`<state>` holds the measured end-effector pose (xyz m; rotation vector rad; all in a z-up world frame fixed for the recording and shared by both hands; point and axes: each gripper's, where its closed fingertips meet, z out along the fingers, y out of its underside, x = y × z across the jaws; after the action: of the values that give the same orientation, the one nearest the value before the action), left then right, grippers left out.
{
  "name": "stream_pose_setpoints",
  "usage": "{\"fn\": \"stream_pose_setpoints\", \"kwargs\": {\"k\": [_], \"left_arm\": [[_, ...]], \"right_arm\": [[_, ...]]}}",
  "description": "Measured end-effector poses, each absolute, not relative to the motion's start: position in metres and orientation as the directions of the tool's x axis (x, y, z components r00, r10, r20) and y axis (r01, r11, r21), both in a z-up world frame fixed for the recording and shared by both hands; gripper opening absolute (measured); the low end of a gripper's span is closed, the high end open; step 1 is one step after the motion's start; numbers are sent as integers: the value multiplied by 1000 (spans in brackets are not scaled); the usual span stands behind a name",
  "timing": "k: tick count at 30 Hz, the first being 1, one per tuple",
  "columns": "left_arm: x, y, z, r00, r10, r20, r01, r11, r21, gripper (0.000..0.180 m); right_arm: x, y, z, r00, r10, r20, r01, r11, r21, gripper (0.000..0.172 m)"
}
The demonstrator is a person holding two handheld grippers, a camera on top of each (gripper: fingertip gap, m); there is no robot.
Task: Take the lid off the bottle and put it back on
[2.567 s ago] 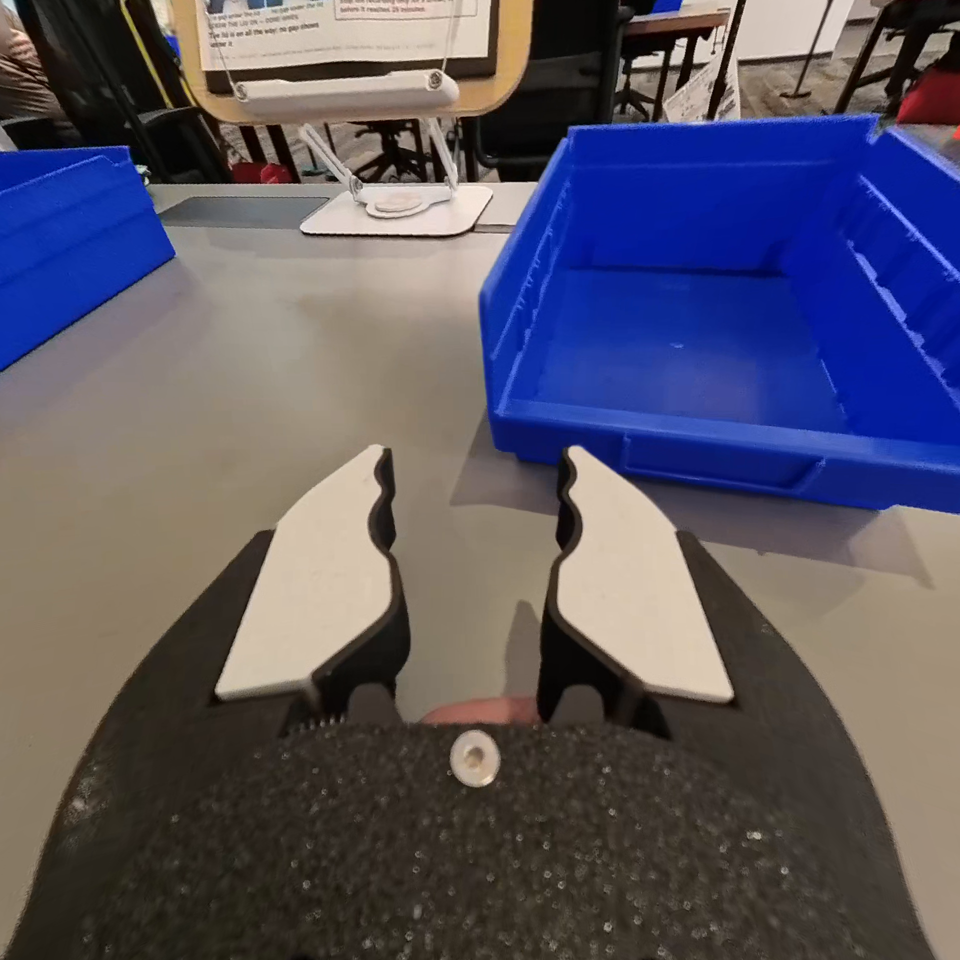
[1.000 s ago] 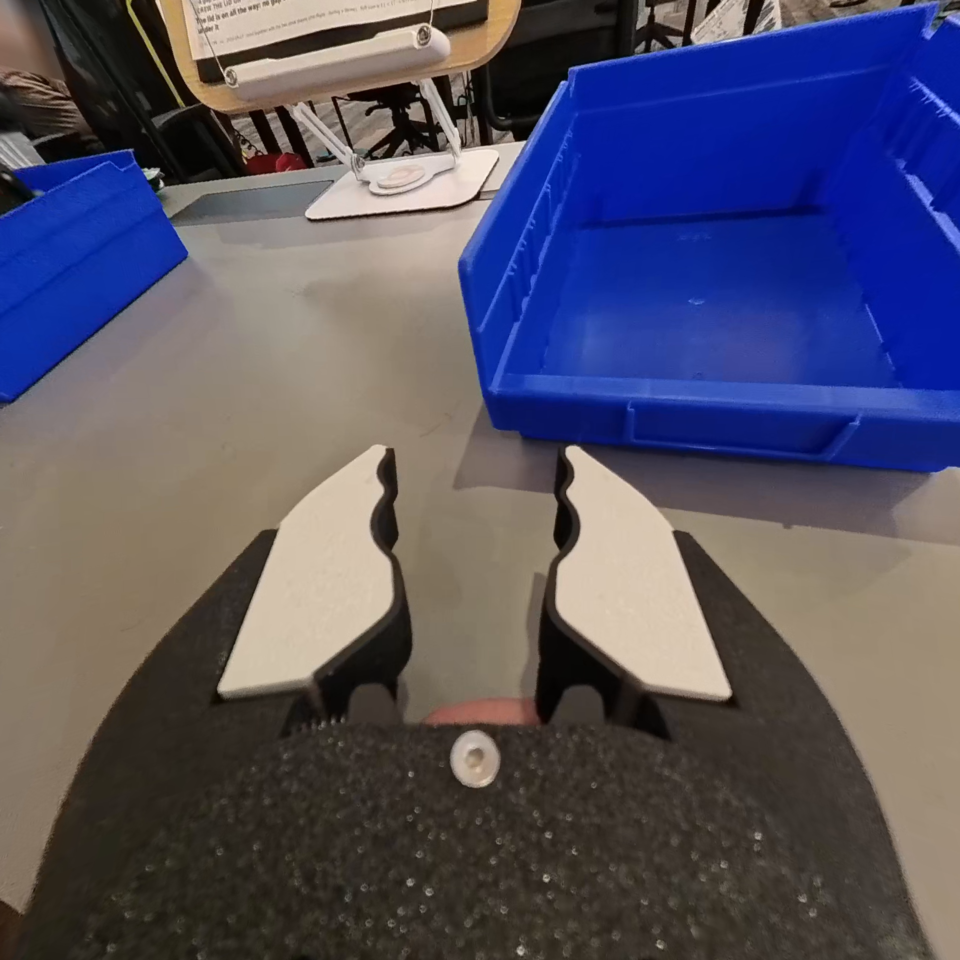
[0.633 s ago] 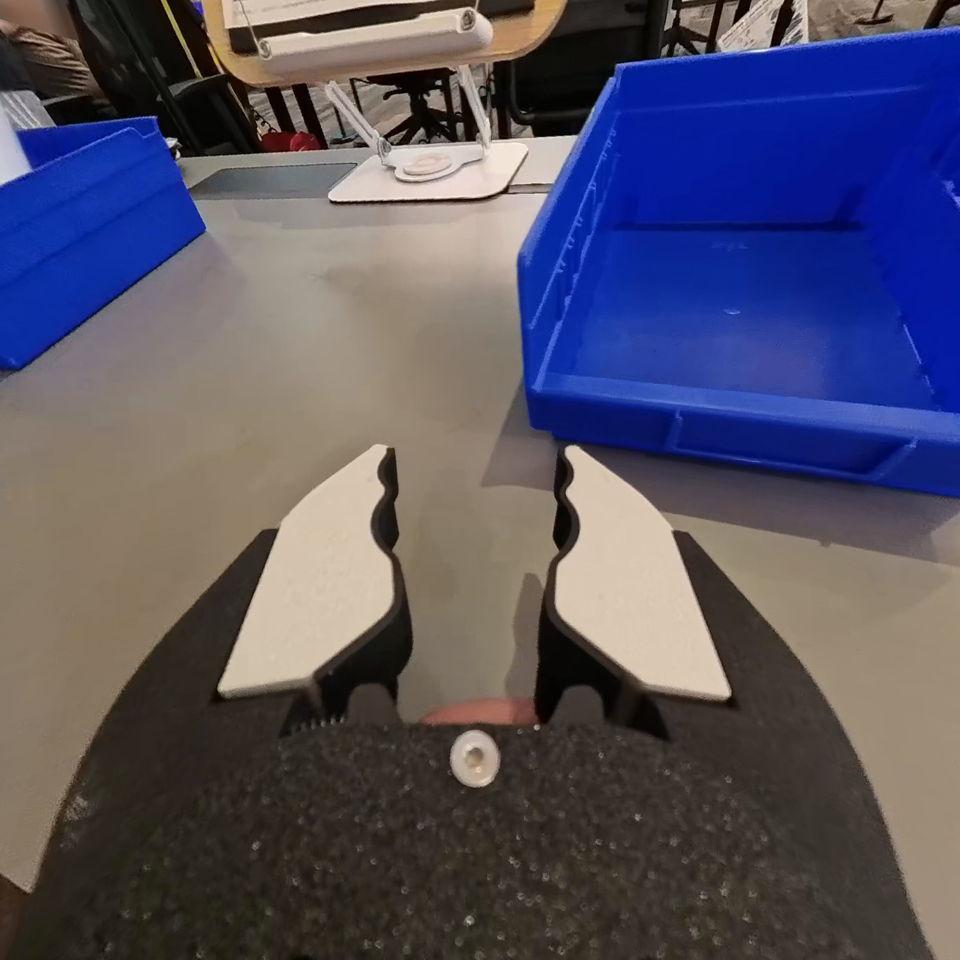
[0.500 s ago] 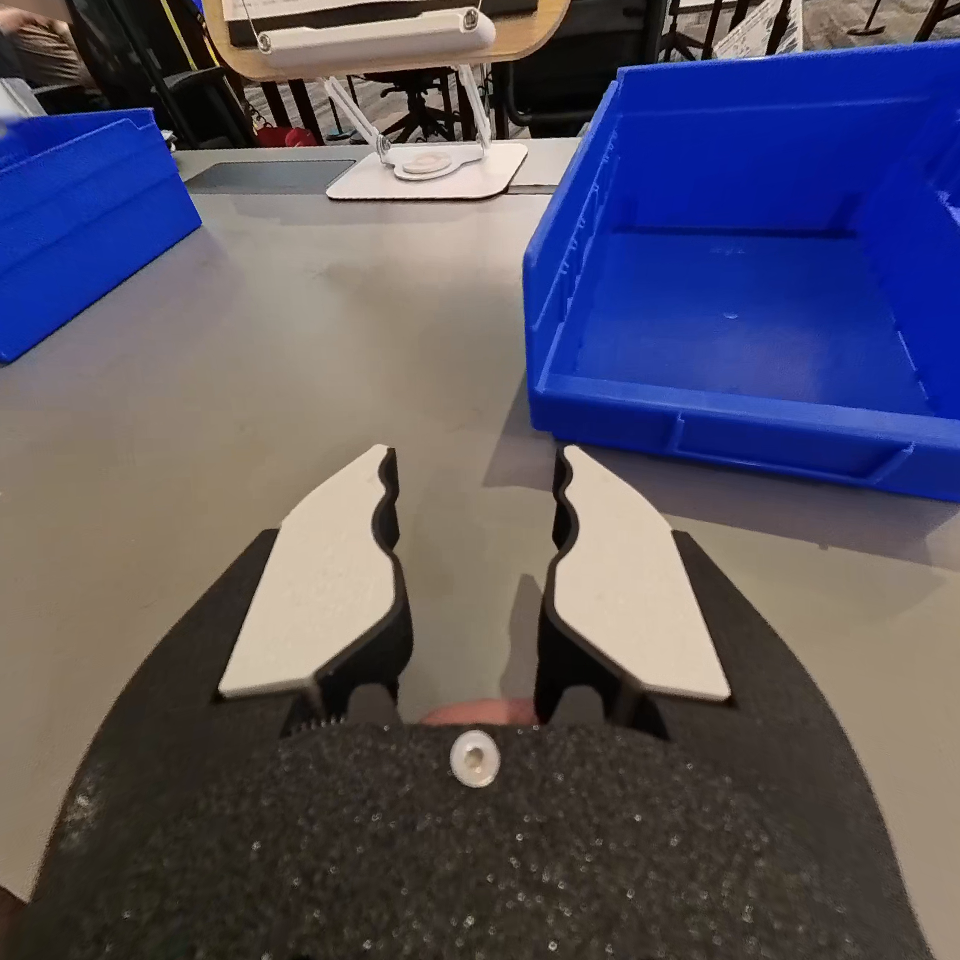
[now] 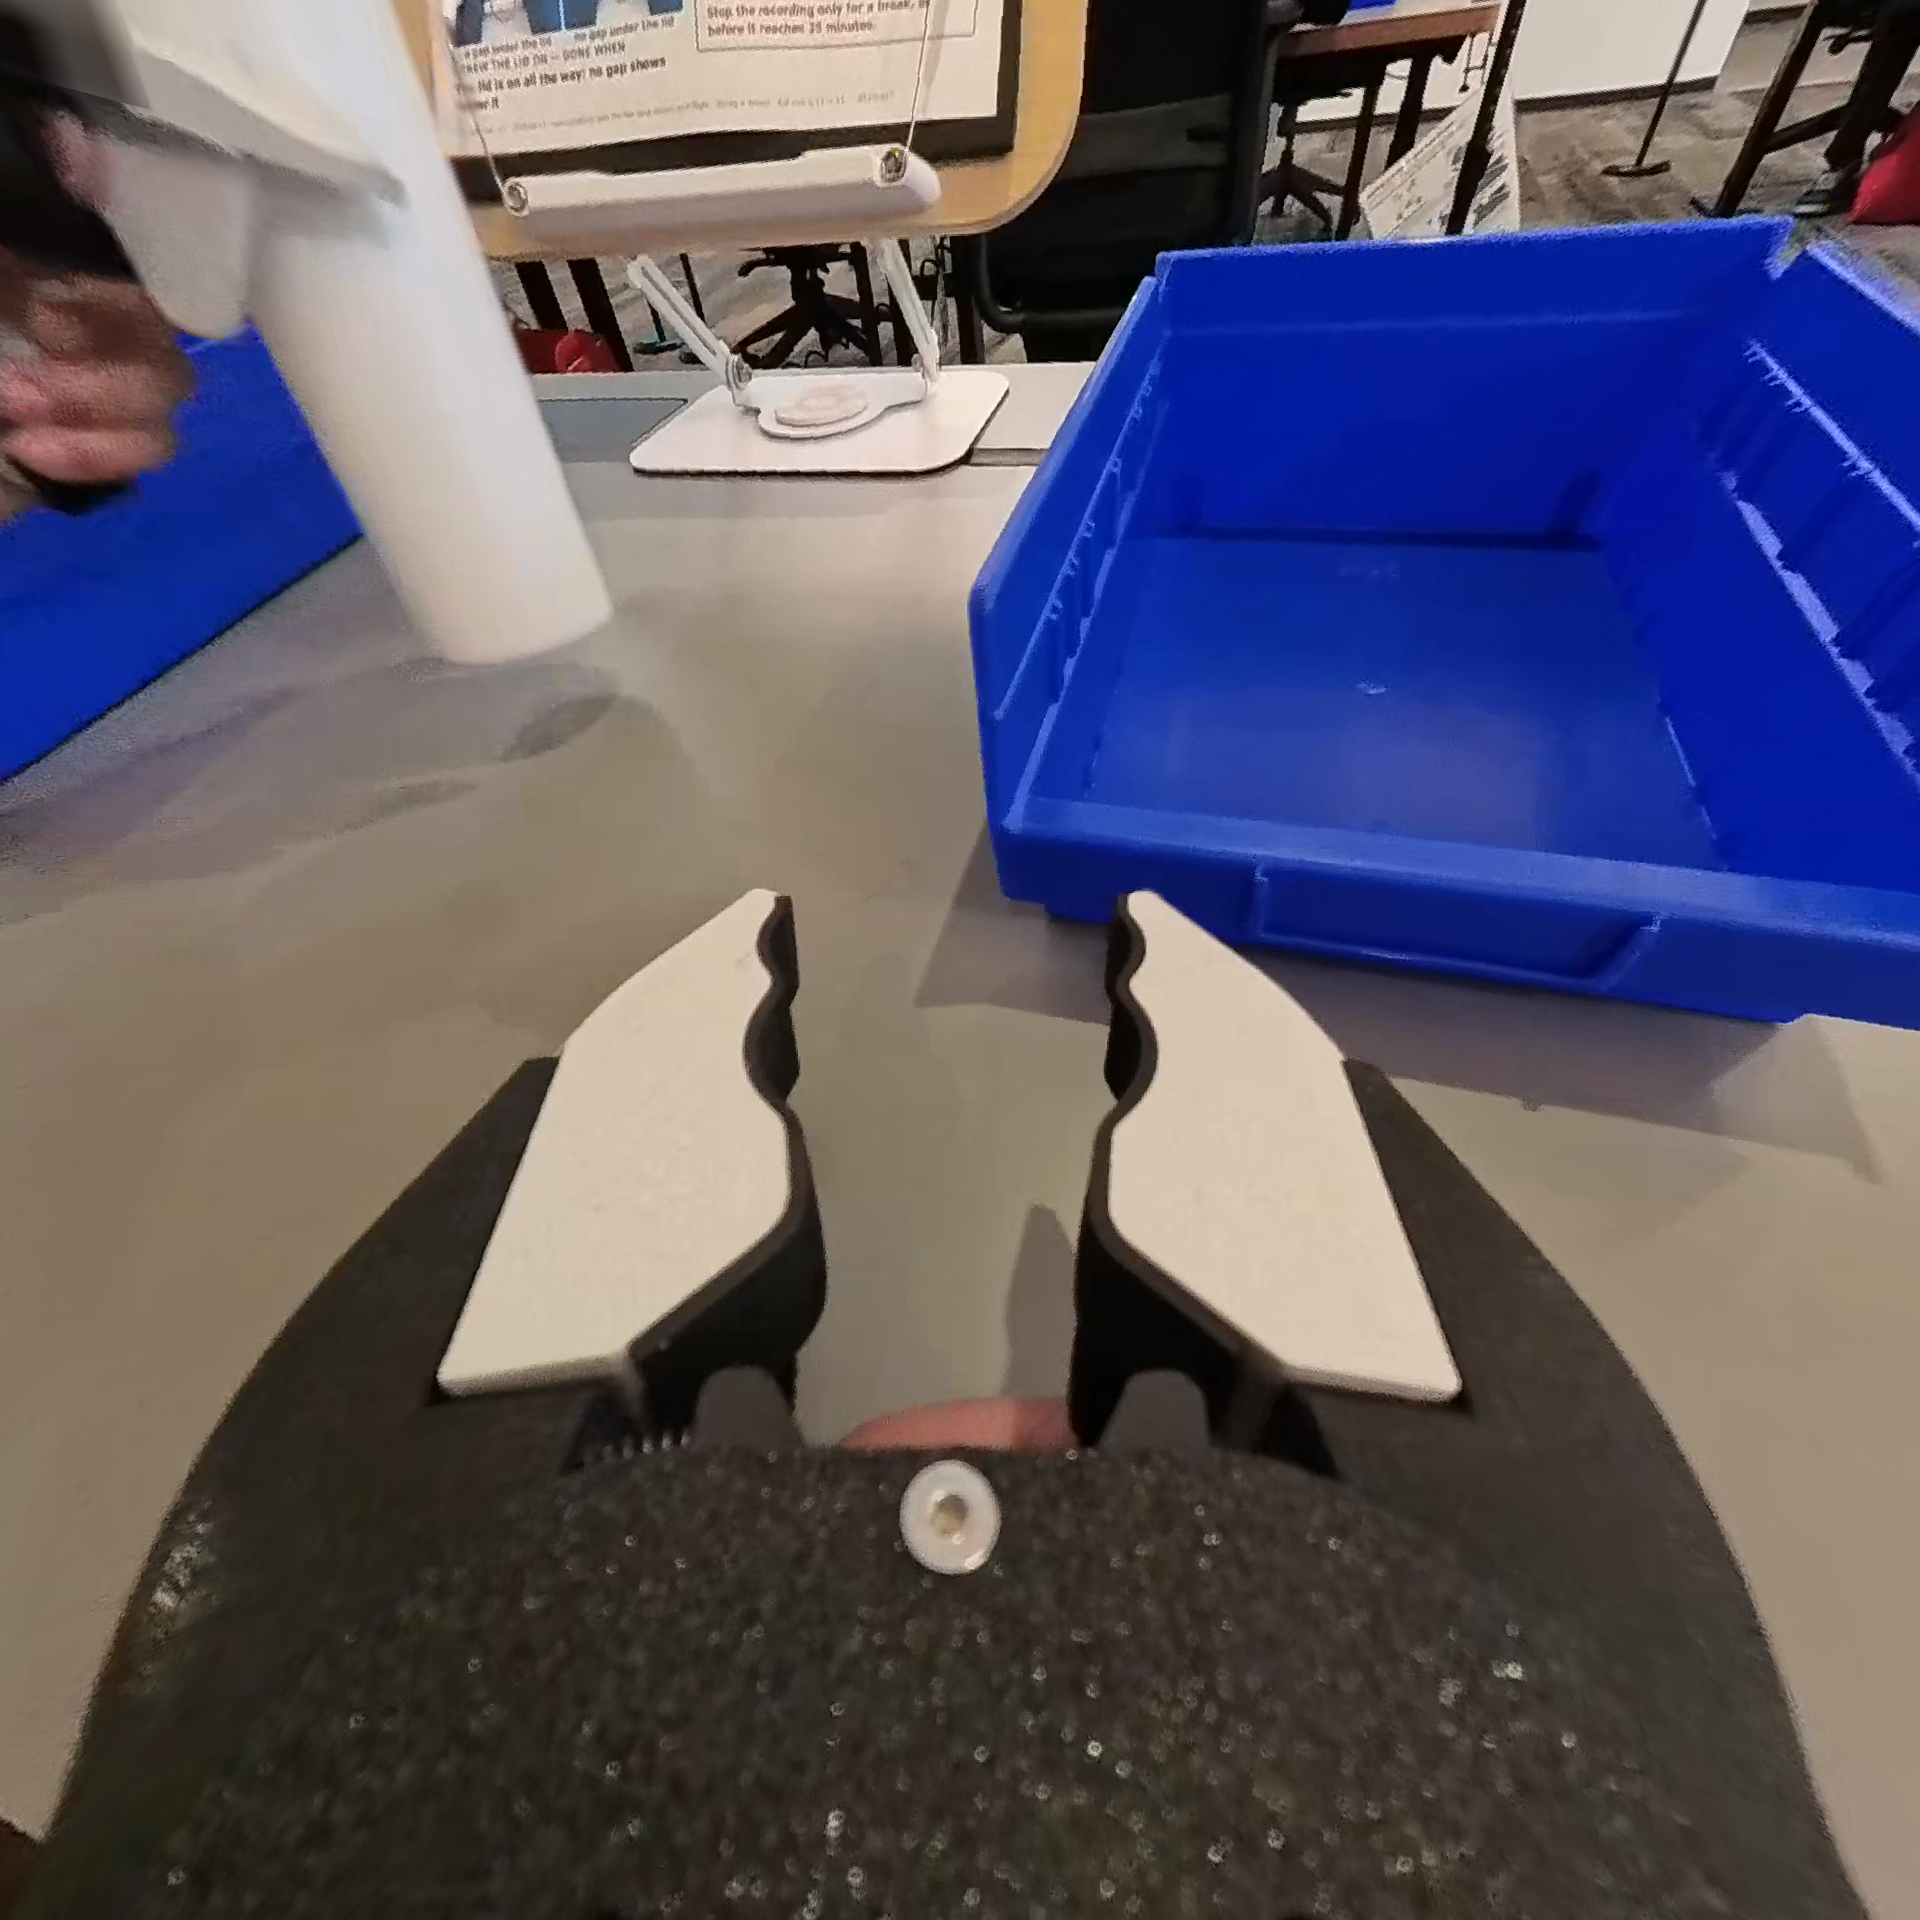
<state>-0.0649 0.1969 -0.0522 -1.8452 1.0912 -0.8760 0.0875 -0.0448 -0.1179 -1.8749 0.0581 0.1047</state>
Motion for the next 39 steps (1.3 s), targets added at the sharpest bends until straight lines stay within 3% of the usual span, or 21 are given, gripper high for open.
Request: {"fn": "stream_pose_setpoints", "kwargs": {"k": [6, 11, 19, 26, 30, 32, 35, 37, 39], "left_arm": [[-53, 207, -67, 351, -932, 89, -311, -206, -928, 99], [-50, 196, -71, 291, -956, -30, -388, -89, -918, 99], [-52, 200, -68, 276, -961, 29, -303, -116, -946, 100], [-67, 195, -49, 226, -973, 36, -269, -98, -958, 97], [-62, 196, -64, 236, -972, -12, -305, -62, -950, 95], [-59, 196, -66, 242, -970, -17, -282, -54, -958, 94], [-59, 195, -65, 237, -971, -31, -264, -34, -964, 94], [-60, 192, -64, 216, -976, -28, -252, -28, -967, 94], [-61, 188, -64, 182, -983, -29, -250, -17, -968, 94]], "right_arm": [[86, -44, -117, 993, 24, -112, -100, -303, -948, 57], [77, -43, -117, 992, 50, -113, -92, -308, -947, 57], [46, -43, -122, 987, 151, -53, 4, -353, -936, 63], [-2, -53, -142, 912, 381, -155, 100, -571, -815, 76], [-16, -52, -146, 841, 498, -213, 247, -703, -667, 81], [-24, -43, -130, 780, 574, -250, 339, -723, -602, 81], [-43, -10, -73, 668, 686, -286, 419, -666, -617, 64], [-47, 30, -34, 628, 758, -175, 507, -569, -648, 65], [-47, 75, -4, 593, 804, -37, 630, -492, -601, 72]]}}
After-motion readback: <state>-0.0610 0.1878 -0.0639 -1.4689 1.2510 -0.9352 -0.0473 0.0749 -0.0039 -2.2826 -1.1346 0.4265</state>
